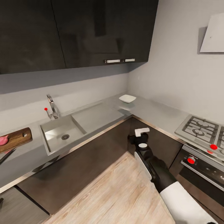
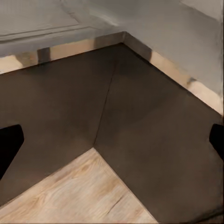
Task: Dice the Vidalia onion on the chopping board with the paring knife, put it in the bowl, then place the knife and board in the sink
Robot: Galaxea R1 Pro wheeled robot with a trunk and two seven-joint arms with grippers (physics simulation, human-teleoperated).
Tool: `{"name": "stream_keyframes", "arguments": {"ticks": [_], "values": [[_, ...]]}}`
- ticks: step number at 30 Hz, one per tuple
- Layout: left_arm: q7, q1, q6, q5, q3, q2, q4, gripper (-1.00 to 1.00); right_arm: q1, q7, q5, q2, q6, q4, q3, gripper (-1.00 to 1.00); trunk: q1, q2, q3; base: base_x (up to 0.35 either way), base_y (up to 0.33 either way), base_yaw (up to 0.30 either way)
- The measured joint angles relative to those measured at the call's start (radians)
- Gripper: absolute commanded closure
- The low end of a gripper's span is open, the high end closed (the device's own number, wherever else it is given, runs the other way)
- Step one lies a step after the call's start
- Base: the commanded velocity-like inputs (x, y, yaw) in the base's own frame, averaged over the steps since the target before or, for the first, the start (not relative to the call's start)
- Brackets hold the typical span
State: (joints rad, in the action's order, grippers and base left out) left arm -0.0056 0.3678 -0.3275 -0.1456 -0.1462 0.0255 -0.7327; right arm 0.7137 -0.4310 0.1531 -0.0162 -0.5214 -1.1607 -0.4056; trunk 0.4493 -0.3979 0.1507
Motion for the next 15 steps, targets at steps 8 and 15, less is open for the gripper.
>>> {"name": "stream_keyframes", "arguments": {"ticks": [8,15], "values": [[0.0,0.0,0.001,0.0,0.001,0.011,0.01,-1.0,0.45,-0.006,0.008,-0.062,-0.068,0.387,0.133,-1.0,-0.001,0.0,0.0,0.181,0.0,0.0],[0.0,0.0,0.002,0.0,0.001,0.012,0.011,-1.0,0.494,-0.005,0.017,-0.118,-0.118,0.408,0.144,-1.0,-0.001,0.0,0.0,0.338,0.0,0.0]]}}
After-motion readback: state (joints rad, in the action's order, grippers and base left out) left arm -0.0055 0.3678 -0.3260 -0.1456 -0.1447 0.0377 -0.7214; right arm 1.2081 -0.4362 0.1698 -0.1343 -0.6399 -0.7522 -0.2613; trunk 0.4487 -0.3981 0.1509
